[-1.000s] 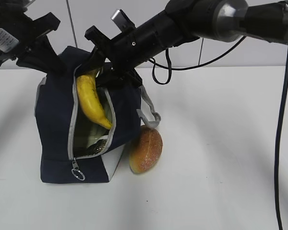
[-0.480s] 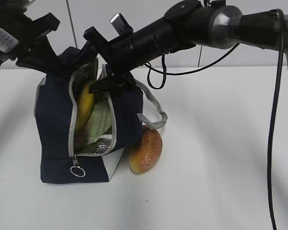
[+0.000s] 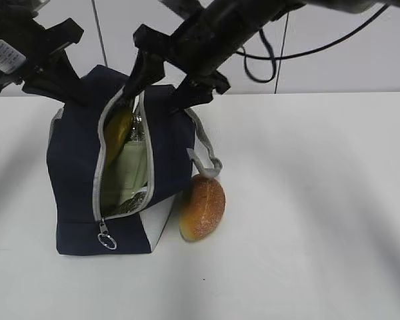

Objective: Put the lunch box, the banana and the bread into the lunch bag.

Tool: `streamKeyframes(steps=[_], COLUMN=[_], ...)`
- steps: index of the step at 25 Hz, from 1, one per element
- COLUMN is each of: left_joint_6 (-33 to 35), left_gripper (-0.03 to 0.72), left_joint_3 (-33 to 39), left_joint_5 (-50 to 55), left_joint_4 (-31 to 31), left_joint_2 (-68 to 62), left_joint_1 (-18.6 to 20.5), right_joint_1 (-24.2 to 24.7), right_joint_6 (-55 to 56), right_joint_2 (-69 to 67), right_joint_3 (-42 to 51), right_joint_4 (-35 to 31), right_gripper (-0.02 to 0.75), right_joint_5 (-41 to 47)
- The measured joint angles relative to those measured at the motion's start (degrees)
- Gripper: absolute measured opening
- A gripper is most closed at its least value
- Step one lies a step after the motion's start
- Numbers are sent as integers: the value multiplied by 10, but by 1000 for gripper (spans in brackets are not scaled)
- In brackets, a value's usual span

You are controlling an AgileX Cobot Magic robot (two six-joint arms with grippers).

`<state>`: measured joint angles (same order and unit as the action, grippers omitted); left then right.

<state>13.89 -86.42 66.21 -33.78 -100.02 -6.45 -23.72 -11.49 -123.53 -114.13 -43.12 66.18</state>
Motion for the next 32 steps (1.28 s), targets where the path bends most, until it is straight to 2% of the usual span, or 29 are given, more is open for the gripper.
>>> streamKeyframes(steps=[3, 5, 10, 22, 27, 32], left_joint_6=[0, 0, 0, 0, 0, 0], left_gripper=[-3, -3, -3, -3, -3, -3], left_joint_3=[0, 0, 0, 0, 0, 0], left_joint_5=[0, 0, 0, 1, 4, 10], left_joint_4=[0, 0, 0, 0, 0, 1], left_joint_2=[0, 0, 0, 0, 0, 0], left_joint_1=[0, 0, 0, 0, 0, 0], right_joint_1=[0, 0, 0, 0, 0, 0], right_joint_6=[21, 29, 33, 30, 29, 27], right_joint_2=[42, 77, 166, 417, 433, 414], right_joint_3=[2, 18, 121, 559, 636, 656], right_joint_4=[84, 116, 152, 147, 142, 123], right_gripper=[551, 551, 551, 551, 551, 551], right_joint_5=[23, 28, -3, -256, -280, -341])
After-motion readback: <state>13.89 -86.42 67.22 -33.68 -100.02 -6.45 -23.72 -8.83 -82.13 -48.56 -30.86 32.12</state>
